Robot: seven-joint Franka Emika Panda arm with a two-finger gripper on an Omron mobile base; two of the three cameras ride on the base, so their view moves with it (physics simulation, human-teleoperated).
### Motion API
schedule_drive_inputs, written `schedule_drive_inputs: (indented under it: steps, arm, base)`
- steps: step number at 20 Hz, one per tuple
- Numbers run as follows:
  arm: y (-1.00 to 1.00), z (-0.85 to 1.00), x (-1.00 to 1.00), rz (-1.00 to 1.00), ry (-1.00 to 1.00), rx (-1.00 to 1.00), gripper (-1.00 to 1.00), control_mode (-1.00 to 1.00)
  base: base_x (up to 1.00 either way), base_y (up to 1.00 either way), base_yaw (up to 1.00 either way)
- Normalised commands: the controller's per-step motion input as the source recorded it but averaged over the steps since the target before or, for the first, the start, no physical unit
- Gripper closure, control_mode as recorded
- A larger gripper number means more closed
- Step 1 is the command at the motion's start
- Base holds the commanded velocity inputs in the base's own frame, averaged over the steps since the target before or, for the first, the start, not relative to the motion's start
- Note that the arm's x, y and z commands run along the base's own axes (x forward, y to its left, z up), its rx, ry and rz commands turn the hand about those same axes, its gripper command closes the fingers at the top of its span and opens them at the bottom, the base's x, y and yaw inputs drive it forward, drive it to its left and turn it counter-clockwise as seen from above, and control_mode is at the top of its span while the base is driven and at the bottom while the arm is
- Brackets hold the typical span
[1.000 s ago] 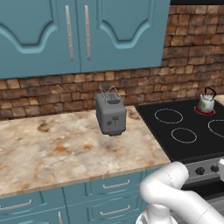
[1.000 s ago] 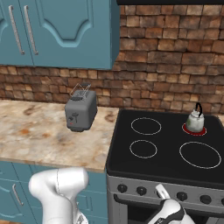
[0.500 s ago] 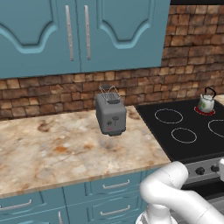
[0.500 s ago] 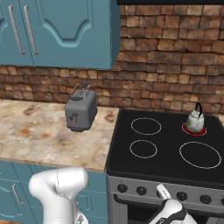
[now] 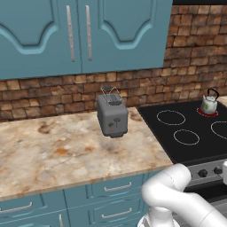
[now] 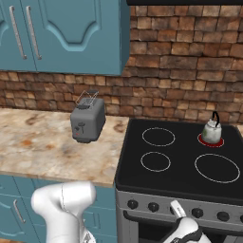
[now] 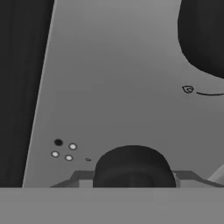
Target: Lower the heat of the kettle.
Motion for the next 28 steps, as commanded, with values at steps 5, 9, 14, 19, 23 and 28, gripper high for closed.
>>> schedule_drive_inputs:
  steps: [5,9,14,19,23,28]
  arm:
    - [-0.01,0.0,-0.3,-0.18,0.02,0.47,1.0,-1.0]
    - [-0.18,0.0,-0.29,-0.11,0.11,0.52,1.0,-1.0]
    - [-0.12,0.0,-0.25,-0.1,0.12,0.52,1.0,-1.0]
    - [-0.09,0.0,-0.21,-0.09,0.12,0.53,1.0,-1.0]
    - [-0.04,0.03,-0.18,-0.08,0.12,0.53,1.0,-1.0]
    - [0.0,0.15,-0.1,-0.08,0.11,0.52,1.0,-1.0]
  base:
    - [0.0,0.0,0.0]
    - [0.0,0.0,0.0]
    - [0.0,0.0,0.0]
    - [0.0,0.0,0.0]
    - [0.0,0.0,0.0]
    - [0.0,0.0,0.0]
